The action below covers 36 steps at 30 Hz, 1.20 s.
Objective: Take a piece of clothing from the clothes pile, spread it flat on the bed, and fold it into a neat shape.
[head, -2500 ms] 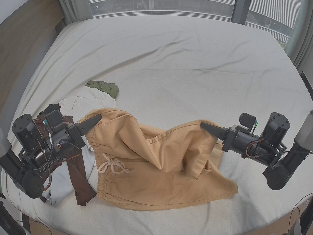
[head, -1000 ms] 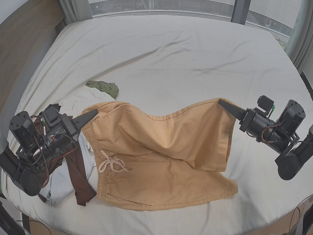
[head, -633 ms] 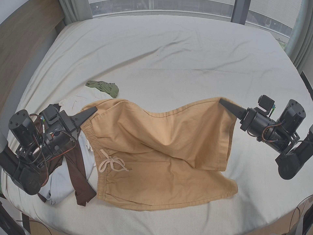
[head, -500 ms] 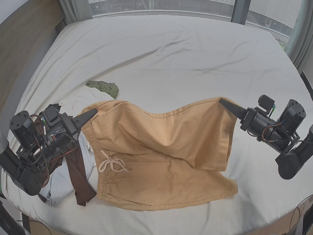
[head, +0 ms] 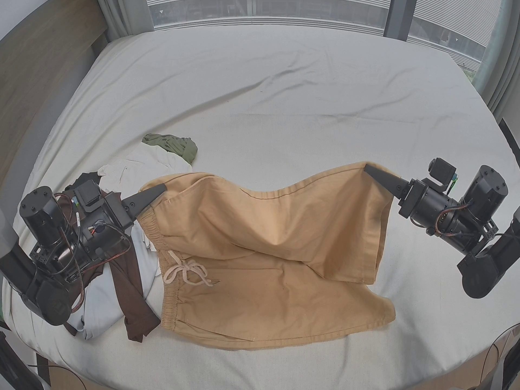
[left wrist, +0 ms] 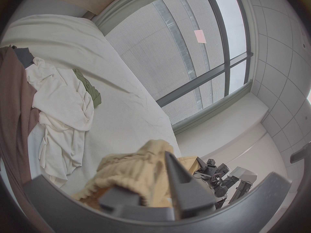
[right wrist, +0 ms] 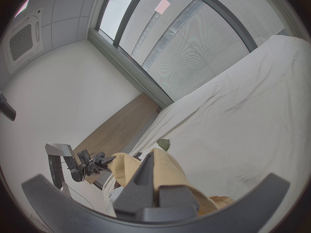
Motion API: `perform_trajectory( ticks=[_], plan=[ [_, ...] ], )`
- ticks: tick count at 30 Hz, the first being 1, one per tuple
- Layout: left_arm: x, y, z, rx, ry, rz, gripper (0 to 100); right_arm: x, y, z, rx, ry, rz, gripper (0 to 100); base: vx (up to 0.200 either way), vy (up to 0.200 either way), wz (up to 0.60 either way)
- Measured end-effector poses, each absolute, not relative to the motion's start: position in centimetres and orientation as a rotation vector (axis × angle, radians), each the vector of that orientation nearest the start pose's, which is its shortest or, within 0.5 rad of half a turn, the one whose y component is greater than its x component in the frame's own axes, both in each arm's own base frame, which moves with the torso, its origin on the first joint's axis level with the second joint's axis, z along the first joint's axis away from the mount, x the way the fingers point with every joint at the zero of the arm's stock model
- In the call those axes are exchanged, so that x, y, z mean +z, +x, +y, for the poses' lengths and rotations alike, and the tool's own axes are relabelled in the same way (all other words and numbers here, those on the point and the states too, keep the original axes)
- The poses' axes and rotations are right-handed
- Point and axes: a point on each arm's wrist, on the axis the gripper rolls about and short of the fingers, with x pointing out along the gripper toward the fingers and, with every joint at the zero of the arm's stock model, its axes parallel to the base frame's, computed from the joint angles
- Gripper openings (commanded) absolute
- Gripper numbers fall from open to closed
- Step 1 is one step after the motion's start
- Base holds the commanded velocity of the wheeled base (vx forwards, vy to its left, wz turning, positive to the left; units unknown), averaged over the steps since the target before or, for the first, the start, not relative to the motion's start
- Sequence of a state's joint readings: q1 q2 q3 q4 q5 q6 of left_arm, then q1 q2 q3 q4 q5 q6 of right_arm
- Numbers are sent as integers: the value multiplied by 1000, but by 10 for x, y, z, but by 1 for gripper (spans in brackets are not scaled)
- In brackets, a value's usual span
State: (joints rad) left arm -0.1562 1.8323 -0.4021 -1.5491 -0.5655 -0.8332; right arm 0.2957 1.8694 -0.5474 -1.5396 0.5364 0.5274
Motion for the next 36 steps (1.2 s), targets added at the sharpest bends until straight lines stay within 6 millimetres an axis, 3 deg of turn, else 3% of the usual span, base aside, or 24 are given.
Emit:
perform_trajectory(
  ticks=[14, 15, 36],
  plan=[
    [131, 265, -61, -733, -784, 238, 100, 157, 285, 99, 866, 468, 2, 0, 0, 0, 0],
    [131, 265, -61, -733, -785, 240, 0, 157, 285, 99, 866, 468, 1, 0, 0, 0, 0],
    [143, 275, -49, -702, -762, 150, 0, 169, 293, 84, 827, 461, -59, 0, 0, 0, 0]
  ],
)
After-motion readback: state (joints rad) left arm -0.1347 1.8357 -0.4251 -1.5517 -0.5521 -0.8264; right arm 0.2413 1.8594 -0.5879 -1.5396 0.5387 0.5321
